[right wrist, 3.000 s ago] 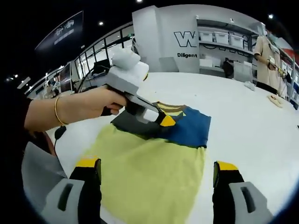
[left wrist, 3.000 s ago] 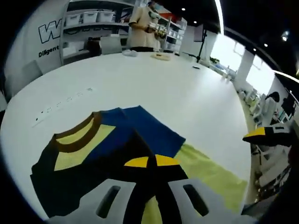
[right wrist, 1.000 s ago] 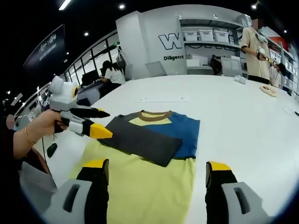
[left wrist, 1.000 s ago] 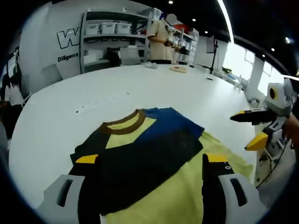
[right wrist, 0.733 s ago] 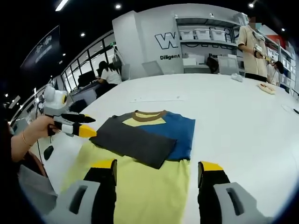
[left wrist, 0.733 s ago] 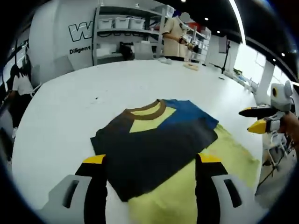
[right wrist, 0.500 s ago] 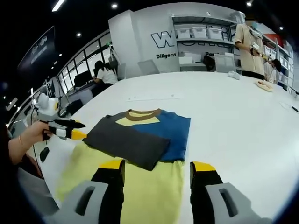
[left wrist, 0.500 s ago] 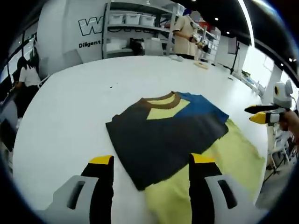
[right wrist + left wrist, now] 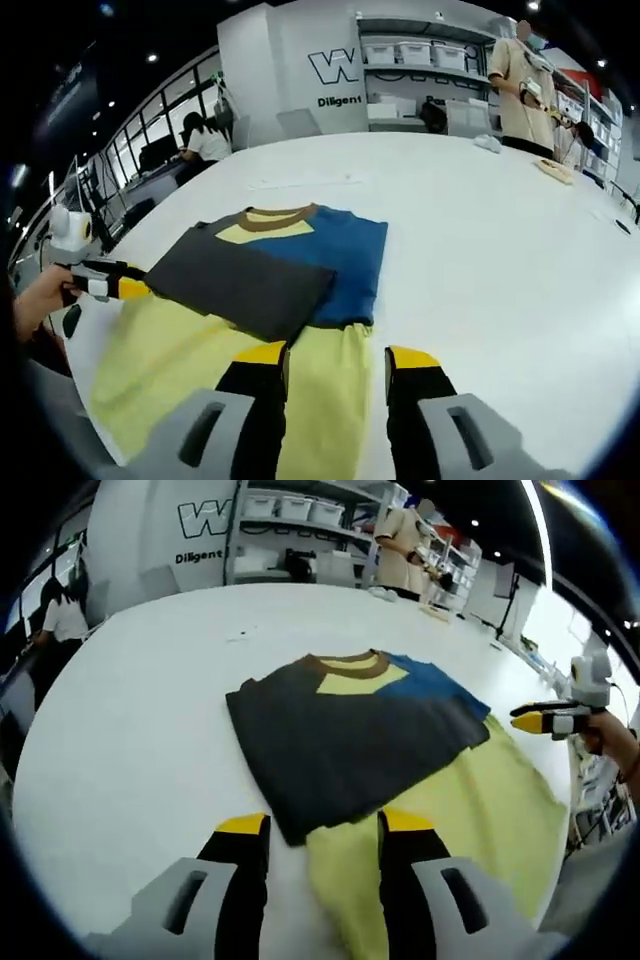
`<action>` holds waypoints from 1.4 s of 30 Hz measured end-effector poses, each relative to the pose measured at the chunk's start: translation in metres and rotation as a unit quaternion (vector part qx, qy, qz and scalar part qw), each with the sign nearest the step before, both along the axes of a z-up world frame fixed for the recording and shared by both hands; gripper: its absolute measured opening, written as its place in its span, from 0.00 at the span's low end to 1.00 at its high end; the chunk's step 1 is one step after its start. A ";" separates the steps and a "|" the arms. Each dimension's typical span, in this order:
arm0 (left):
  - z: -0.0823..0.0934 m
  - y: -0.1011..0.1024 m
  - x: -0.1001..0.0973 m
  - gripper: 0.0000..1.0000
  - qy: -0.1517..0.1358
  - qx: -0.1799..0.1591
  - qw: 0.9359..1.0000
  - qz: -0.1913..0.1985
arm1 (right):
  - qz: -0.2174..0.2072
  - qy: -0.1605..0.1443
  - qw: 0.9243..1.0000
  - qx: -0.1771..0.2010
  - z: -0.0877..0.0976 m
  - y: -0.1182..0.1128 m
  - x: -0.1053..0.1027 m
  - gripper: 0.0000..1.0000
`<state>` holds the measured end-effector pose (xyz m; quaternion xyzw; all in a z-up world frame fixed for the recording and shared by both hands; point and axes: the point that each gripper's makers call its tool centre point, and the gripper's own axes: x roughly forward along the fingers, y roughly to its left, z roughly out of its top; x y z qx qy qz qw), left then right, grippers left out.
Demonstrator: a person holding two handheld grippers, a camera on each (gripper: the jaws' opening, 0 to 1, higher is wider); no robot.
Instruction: Fold the garment on the visible template until the final outline fits inside the template.
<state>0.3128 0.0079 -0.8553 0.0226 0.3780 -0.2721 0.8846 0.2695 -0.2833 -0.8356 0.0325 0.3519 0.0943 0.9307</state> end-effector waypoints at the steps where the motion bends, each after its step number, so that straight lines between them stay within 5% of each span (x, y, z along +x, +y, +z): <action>1: -0.004 0.000 -0.002 0.36 0.002 0.008 1.000 -0.009 | -0.002 0.003 1.000 -0.004 -0.004 0.000 0.001 0.30; 8: -0.004 0.002 -0.005 0.29 -0.003 0.015 1.000 0.000 | -0.012 0.010 1.000 -0.021 -0.019 -0.002 -0.001 0.21; 19: -0.008 0.013 -0.007 0.00 -0.006 0.041 0.999 0.019 | -0.009 0.004 0.997 -0.082 -0.029 -0.009 -0.001 0.01; 28: -0.009 0.024 -0.002 0.00 -0.008 0.051 0.997 0.049 | 0.007 0.010 0.994 -0.110 -0.029 -0.016 -0.002 0.00; 42: -0.009 0.027 -0.003 0.04 -0.006 0.056 0.998 0.032 | -0.015 0.024 0.996 -0.079 -0.029 -0.022 -0.003 0.02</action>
